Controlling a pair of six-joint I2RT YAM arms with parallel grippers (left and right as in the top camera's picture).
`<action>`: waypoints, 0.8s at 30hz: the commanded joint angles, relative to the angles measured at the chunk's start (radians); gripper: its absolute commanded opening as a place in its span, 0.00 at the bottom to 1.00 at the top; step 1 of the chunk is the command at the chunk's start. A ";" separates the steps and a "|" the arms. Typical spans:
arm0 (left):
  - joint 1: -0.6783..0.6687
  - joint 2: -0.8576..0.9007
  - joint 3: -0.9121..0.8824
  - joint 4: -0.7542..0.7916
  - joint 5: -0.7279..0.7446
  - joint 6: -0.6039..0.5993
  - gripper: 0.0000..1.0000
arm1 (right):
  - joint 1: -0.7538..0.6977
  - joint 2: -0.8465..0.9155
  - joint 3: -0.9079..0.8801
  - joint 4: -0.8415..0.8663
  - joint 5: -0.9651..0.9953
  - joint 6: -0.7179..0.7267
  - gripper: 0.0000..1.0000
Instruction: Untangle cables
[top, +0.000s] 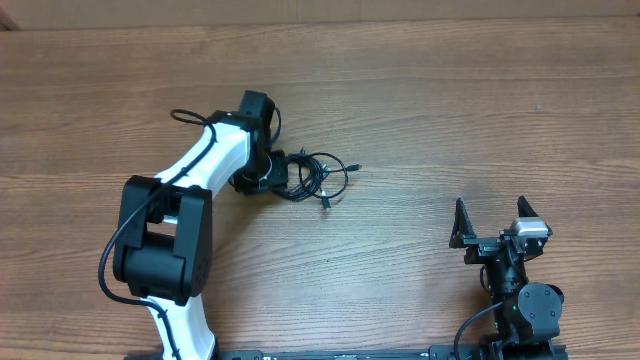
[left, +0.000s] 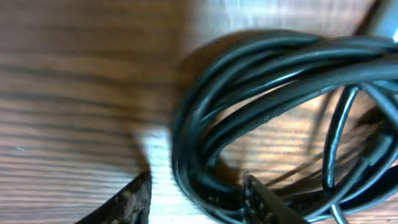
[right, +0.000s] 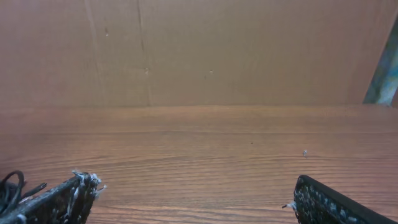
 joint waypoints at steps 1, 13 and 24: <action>-0.029 0.011 -0.034 -0.008 -0.010 -0.002 0.50 | 0.002 -0.007 -0.010 0.005 -0.010 -0.016 1.00; -0.047 0.011 -0.050 0.026 -0.018 -0.002 1.00 | 0.002 -0.007 -0.010 0.004 -0.010 -0.016 1.00; -0.047 0.011 -0.050 0.035 -0.018 -0.002 0.99 | 0.002 -0.007 -0.010 0.005 -0.010 -0.016 1.00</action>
